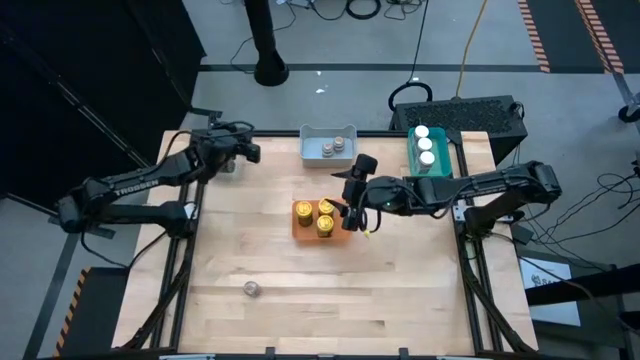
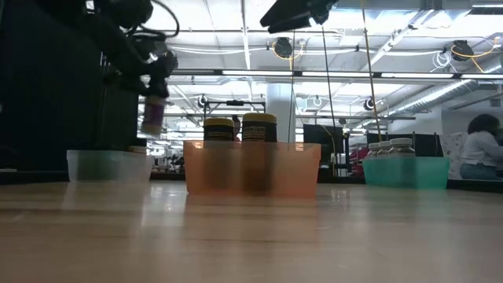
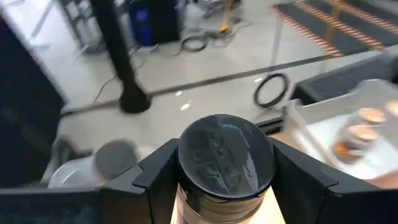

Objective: Sort spices by type
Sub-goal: Put the violet seasoning bottle into the transparent bin

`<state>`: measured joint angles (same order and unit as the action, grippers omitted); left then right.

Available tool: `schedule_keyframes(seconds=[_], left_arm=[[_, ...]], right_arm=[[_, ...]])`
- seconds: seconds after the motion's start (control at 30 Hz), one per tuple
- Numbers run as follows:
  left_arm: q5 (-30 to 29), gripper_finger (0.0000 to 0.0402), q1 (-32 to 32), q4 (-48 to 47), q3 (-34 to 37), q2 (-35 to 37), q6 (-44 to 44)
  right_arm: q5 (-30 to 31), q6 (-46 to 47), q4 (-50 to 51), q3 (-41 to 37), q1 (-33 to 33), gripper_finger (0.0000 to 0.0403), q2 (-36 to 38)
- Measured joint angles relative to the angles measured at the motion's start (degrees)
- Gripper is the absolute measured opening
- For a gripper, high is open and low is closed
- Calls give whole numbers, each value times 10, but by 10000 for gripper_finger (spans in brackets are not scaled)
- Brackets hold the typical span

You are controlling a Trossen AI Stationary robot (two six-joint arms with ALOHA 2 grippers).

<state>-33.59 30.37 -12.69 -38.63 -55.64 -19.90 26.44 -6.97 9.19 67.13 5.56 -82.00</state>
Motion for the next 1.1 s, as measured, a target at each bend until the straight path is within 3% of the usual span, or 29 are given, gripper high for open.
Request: schedule_keyframes(seconds=[0.2, 0.33, 0.5, 1.1], left_arm=[[-12, 214, 31, -48, 0, 1, -54], [-70, 214, 44, -69, 0, 2, -73], [-72, 214, 76, -66, 0, 10, -79], [-98, 214, 176, -57, 18, 10, -82]], right_arm=[[-50, 5, 17, 0, -28, 286, 0], [-74, 17, 35, 0, -41, 286, 0], [-103, 18, 40, -1, -50, 286, -1], [-104, 16, 9, -23, -64, 286, -1]])
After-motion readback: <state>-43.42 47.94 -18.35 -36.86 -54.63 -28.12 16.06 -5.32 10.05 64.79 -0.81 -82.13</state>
